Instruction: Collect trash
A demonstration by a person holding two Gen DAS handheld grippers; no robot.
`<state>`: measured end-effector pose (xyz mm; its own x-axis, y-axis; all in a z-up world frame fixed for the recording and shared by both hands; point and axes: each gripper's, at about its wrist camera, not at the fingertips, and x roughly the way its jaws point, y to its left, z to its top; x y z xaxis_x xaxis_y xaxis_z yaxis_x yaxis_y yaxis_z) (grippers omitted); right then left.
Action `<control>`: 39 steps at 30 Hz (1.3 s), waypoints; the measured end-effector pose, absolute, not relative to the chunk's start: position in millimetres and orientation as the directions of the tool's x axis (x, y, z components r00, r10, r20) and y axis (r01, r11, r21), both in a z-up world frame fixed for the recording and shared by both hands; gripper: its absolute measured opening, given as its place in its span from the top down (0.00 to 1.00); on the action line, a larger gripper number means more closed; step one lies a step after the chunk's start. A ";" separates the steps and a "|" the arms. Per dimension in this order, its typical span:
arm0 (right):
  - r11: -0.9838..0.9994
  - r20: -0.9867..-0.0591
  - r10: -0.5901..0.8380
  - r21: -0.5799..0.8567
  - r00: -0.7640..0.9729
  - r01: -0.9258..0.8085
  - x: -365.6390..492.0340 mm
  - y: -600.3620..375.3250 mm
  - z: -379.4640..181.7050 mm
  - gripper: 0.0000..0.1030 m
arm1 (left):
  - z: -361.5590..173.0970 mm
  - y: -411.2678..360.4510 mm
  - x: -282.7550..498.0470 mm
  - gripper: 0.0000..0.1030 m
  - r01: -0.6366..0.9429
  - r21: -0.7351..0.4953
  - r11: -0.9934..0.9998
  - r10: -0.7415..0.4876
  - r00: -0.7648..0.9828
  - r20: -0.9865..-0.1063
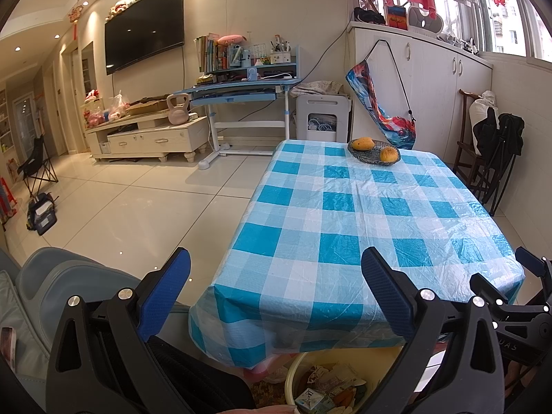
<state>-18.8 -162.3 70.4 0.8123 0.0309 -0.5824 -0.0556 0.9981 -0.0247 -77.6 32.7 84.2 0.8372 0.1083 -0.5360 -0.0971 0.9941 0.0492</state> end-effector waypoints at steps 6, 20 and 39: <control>0.998 -0.582 0.031 -0.025 0.813 -0.055 -18.8 -162.3 70.2 0.07 | 84.3 32.8 -77.6 0.07 -0.098 0.049 0.994 0.108 0.837 -0.536; 0.998 -0.582 0.030 -0.027 0.813 -0.057 -18.9 -161.8 71.2 0.07 | 84.4 33.1 -77.8 0.07 -0.100 0.045 0.994 0.108 0.838 -0.535; 0.996 -0.564 0.043 -0.037 0.825 -0.077 -19.1 -159.4 79.3 0.07 | 80.7 32.7 -78.0 0.07 -0.100 0.060 0.993 0.116 0.833 -0.540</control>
